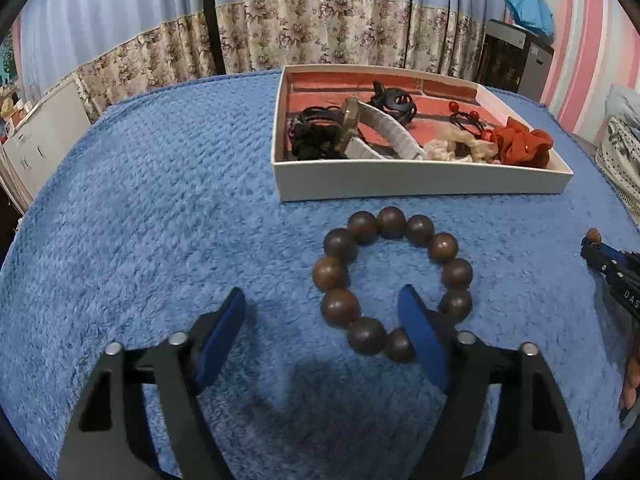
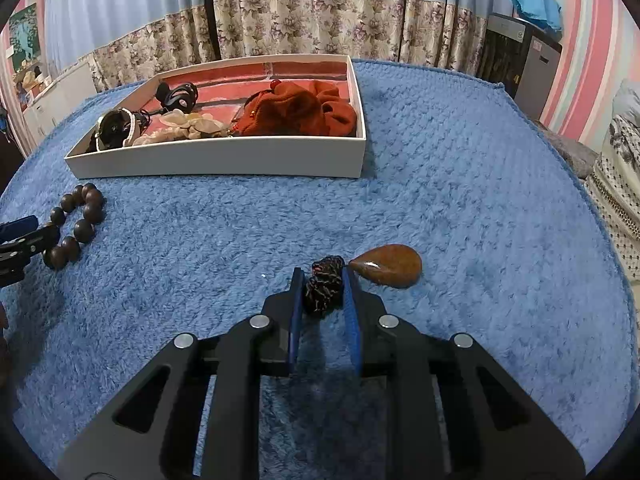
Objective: Organize jewelry
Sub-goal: 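Grasp the bead bracelet with left tool while right tool grasps black tasseled pendant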
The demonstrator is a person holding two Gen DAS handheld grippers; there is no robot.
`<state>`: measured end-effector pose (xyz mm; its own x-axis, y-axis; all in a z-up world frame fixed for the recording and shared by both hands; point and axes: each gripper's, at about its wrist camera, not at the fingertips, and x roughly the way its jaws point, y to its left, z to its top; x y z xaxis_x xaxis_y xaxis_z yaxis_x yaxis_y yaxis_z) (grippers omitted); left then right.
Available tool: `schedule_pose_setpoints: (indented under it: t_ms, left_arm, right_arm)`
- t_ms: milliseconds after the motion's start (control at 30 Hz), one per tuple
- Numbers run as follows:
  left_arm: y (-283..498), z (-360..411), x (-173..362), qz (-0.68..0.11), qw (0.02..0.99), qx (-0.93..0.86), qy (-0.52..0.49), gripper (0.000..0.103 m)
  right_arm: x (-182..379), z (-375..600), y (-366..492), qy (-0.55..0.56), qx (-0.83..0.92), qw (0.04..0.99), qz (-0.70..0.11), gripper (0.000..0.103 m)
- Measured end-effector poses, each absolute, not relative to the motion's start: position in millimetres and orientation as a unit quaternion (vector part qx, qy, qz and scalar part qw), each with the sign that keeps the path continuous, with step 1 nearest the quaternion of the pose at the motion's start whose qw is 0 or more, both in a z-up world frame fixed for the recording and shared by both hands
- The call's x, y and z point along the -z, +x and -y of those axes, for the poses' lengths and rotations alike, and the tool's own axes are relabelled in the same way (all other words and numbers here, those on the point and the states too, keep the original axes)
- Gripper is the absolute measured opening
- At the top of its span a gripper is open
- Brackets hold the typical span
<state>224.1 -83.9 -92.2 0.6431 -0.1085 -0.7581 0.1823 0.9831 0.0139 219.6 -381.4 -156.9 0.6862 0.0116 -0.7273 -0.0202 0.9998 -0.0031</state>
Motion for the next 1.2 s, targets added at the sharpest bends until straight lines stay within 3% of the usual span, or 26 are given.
schedule_pose_setpoints:
  t_ms: [33,67,167,400,700,767,1200]
  left_arm:
    - [224,88,93,-0.413,0.905,0.084,0.051,0.048]
    - [224,90,95,-0.416,0.904,0.085,0.056,0.036]
    - [221,98,96,-0.406,0.907,0.083,0.073,0.03]
    - [222,114,99,-0.396,0.908,0.054,0.126,0.029]
    - [224,104,98,-0.401,0.909,0.072,0.092,0.028]
    - [223,101,97,-0.399,0.91,0.074,0.083,0.02]
    - [201,86,92,-0.404,0.907,0.084,0.081,0.02]
  right_arm:
    - [157,384,219,-0.001,-0.011,0.918,-0.396,0.019]
    - [157,386,218,0.005,-0.014,0.918,-0.395,0.019]
    - [156,393,217,0.025,-0.024,0.918,-0.395,0.02]
    - [156,395,217,0.021,-0.023,0.918,-0.396,0.02]
    - [158,388,218,0.01,-0.016,0.918,-0.397,0.019]
    - [158,387,217,0.009,-0.016,0.918,-0.395,0.019]
    - [150,381,209,-0.005,-0.004,0.929,-0.371,0.018]
